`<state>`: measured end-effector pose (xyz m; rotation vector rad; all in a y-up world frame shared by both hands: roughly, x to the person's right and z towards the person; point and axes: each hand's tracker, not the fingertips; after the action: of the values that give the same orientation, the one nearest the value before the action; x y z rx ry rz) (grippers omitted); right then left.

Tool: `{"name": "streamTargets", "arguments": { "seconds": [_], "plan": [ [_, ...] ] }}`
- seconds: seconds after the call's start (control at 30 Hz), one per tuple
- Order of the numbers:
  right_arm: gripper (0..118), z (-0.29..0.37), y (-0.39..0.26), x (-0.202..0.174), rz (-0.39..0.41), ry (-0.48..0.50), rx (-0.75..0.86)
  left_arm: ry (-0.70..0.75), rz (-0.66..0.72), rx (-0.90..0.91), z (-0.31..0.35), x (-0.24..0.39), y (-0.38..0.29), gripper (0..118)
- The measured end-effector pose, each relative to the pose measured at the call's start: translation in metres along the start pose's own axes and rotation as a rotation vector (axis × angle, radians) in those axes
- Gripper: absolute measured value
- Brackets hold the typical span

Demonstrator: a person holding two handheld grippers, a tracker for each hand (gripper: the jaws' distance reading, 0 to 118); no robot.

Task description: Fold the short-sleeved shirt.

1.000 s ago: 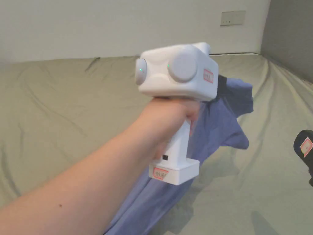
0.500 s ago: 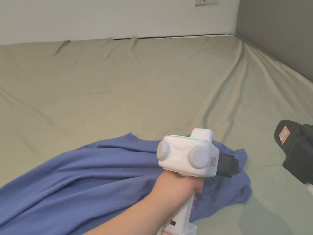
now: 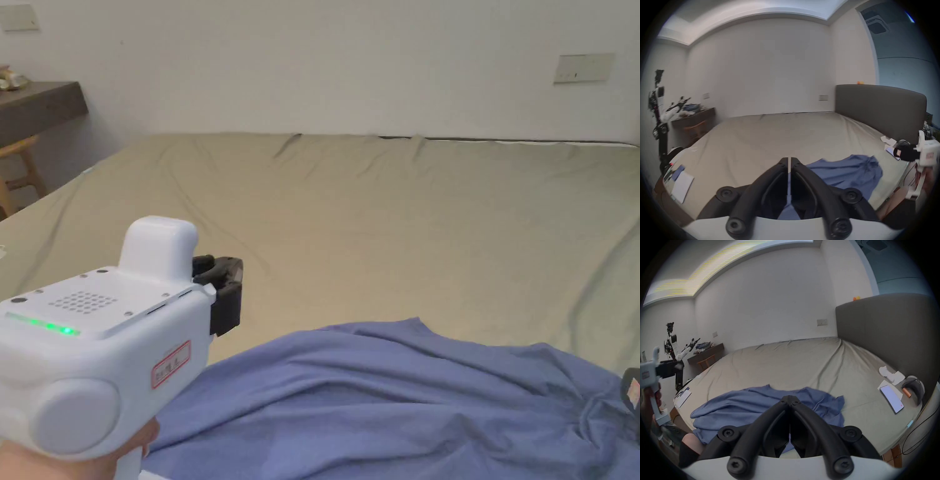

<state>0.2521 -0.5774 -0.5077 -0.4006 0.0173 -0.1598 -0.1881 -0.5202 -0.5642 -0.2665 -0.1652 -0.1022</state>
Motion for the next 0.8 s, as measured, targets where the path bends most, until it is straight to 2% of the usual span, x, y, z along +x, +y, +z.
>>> {"name": "streamTargets", "arguments": {
  "seconds": [0.1, 0.23, 0.43, 0.6, 0.63, 0.67, 0.7, 0.73, 0.77, 0.8],
  "plan": [
    [3, -0.008, -0.005, -0.015, 0.039, 0.010, -0.022, 0.073, 0.045, -0.055, 0.033, -0.044, -0.044, 0],
    [3, -0.010, -0.006, -0.033, 0.079, 0.019, -0.028, 0.102, 0.136, -0.138, 0.044, -0.073, -0.083, 0],
    [3, -0.011, -0.004, -0.043, 0.065, 0.012, -0.035, 0.114, 0.157, -0.246, 0.026, -0.098, -0.114, 0],
    [3, -0.013, -0.005, -0.043, 0.079, 0.007, -0.044, 0.123, 0.269, -0.327, -0.010, -0.140, -0.130, 3],
    [3, -0.014, -0.005, -0.044, 0.081, 0.007, -0.050, 0.139, 0.272, -0.354, -0.021, -0.148, -0.136, 26],
    [3, -0.015, -0.005, -0.044, 0.083, 0.006, -0.056, 0.136, 0.298, -0.387, -0.033, -0.155, -0.143, 75],
    [3, -0.016, -0.006, -0.043, 0.085, 0.006, -0.059, 0.118, 0.318, -0.438, -0.047, -0.162, -0.156, 118],
    [3, -0.017, -0.006, -0.043, 0.087, 0.006, -0.061, 0.078, 0.348, -0.501, -0.046, -0.166, -0.158, 118],
    [3, -0.017, -0.007, -0.043, 0.090, 0.007, -0.064, 0.101, 0.345, -0.502, -0.058, -0.176, -0.141, 118],
    [3, -0.018, -0.007, -0.043, 0.091, 0.005, -0.066, 0.143, 0.332, -0.582, -0.065, -0.177, -0.134, 118]
  ]
}}
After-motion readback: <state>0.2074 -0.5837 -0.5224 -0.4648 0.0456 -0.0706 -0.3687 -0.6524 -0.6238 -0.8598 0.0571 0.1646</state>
